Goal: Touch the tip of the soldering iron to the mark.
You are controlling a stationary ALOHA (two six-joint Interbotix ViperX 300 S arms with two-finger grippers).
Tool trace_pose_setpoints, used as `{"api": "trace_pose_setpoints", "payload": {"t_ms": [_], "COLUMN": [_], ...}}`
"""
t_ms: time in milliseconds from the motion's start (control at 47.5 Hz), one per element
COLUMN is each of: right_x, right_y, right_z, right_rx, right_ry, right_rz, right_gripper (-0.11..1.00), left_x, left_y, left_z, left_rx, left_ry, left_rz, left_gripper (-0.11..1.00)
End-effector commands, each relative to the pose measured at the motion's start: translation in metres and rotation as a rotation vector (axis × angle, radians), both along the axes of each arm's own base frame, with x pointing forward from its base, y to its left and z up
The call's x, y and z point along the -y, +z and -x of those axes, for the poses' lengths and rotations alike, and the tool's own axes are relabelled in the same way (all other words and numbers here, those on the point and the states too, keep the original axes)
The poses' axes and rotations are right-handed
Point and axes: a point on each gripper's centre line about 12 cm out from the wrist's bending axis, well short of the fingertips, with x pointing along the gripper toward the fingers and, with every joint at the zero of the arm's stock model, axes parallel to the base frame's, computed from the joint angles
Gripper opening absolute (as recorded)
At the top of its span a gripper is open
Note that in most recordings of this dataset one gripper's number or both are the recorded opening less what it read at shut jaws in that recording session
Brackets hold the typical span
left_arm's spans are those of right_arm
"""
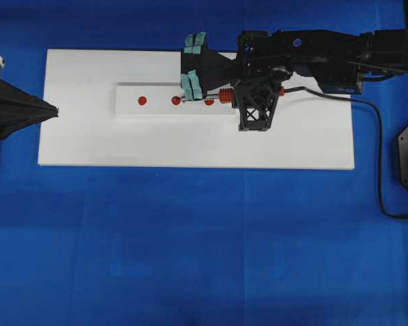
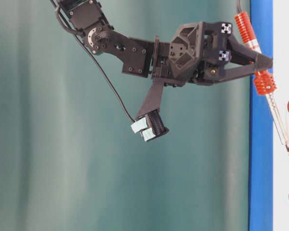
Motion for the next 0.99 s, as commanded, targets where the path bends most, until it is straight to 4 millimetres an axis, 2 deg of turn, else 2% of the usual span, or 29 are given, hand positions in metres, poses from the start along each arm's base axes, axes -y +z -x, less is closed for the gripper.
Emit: {"api": "trace_pose_setpoints", "payload": {"t_ms": [0, 969], "right_x": [-0.0005, 0.0002], "right_y": [0.0105, 0.0141], "right_z": [-0.0012, -0.0033], "right_rx": [0.023, 0.022], "right_ry": [0.002, 0.003], "right_rz": [0.004, 0.006], "right_gripper": [0.06, 0.06], "left_x": [0.0001, -0.0002], "left_y": [0.0045, 0.0049], "left_z": [-0.0015, -0.0010], "left_rx": [0.015, 0.017], "left_ry": [0.000, 0.001], "left_rz": [0.000, -0.001], "left_gripper": [0.00, 0.00]}}
